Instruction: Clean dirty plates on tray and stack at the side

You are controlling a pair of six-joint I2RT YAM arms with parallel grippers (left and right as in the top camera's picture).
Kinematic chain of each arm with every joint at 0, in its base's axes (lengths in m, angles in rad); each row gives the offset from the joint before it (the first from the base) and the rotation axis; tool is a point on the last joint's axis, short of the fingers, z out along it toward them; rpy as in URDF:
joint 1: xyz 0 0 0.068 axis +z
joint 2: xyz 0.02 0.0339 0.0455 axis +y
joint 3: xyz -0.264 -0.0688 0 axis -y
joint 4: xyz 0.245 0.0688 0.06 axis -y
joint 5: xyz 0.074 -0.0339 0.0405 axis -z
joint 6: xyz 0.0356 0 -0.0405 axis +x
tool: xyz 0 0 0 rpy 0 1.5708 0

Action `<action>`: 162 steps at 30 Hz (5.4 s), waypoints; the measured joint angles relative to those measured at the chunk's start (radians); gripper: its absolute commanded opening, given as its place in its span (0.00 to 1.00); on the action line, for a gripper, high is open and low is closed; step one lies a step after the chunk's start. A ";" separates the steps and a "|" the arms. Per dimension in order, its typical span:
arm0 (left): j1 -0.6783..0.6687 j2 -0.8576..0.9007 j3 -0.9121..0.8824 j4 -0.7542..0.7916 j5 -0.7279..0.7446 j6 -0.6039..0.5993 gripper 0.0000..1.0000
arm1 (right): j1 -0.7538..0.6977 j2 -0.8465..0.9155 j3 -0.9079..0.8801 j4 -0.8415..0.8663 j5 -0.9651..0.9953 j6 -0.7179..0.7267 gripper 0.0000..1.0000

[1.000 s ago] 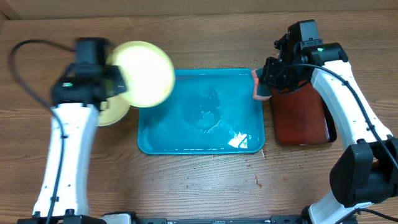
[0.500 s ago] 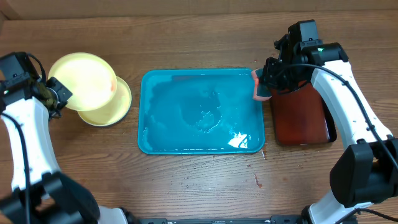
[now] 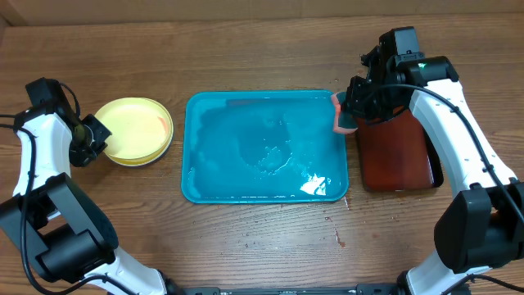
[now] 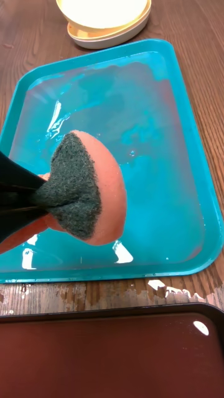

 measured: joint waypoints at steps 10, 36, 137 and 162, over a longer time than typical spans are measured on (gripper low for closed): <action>0.000 0.000 0.001 -0.005 0.057 0.055 0.39 | 0.000 0.000 0.000 -0.006 0.000 0.000 0.04; -0.567 -0.217 0.037 0.085 0.144 0.159 0.53 | -0.143 0.000 0.000 -0.050 0.428 -0.205 0.04; -0.664 -0.112 0.037 0.137 0.130 0.167 1.00 | -0.162 -1.615 -1.413 1.176 0.102 -0.339 1.00; -0.664 -0.112 0.037 0.136 0.130 0.167 1.00 | -0.115 -1.774 -1.547 0.983 0.175 -0.335 1.00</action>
